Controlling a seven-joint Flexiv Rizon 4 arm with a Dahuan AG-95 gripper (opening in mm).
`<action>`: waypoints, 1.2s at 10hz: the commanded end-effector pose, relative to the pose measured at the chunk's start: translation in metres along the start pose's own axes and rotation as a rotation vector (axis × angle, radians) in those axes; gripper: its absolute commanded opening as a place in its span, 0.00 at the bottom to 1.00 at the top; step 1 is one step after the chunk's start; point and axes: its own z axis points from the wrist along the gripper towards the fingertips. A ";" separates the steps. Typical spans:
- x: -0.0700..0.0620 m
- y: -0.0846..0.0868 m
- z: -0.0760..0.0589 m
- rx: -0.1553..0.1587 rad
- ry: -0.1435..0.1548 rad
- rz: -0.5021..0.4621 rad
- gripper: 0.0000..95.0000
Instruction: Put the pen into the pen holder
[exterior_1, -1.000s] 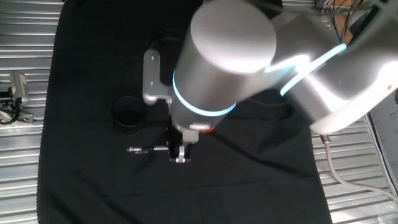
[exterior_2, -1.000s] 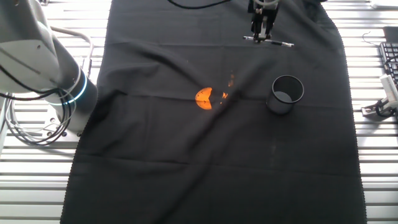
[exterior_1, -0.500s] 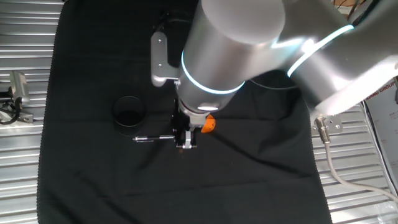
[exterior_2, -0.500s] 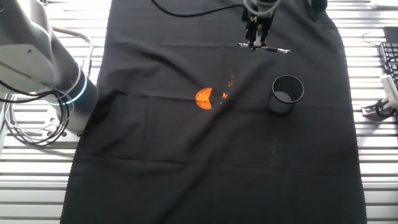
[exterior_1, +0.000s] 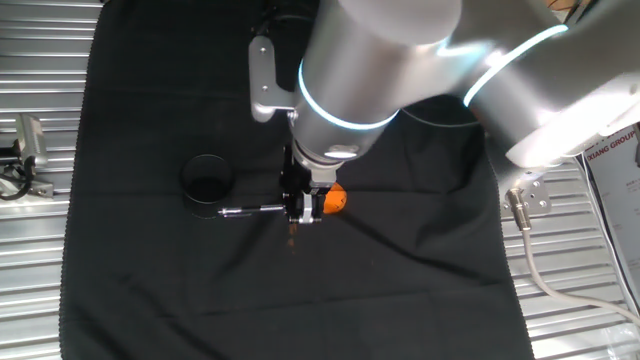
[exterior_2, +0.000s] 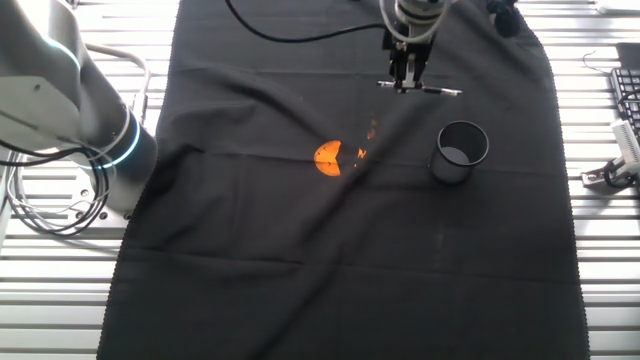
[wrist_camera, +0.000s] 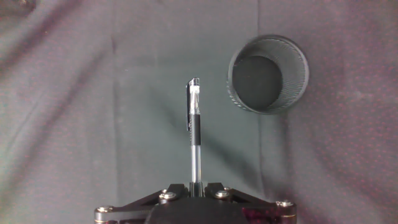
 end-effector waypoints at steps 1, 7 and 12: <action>0.000 -0.002 0.003 0.000 0.000 -0.004 0.00; -0.007 -0.023 0.002 0.007 0.002 -0.030 0.00; -0.009 -0.040 0.004 -0.003 0.002 -0.048 0.00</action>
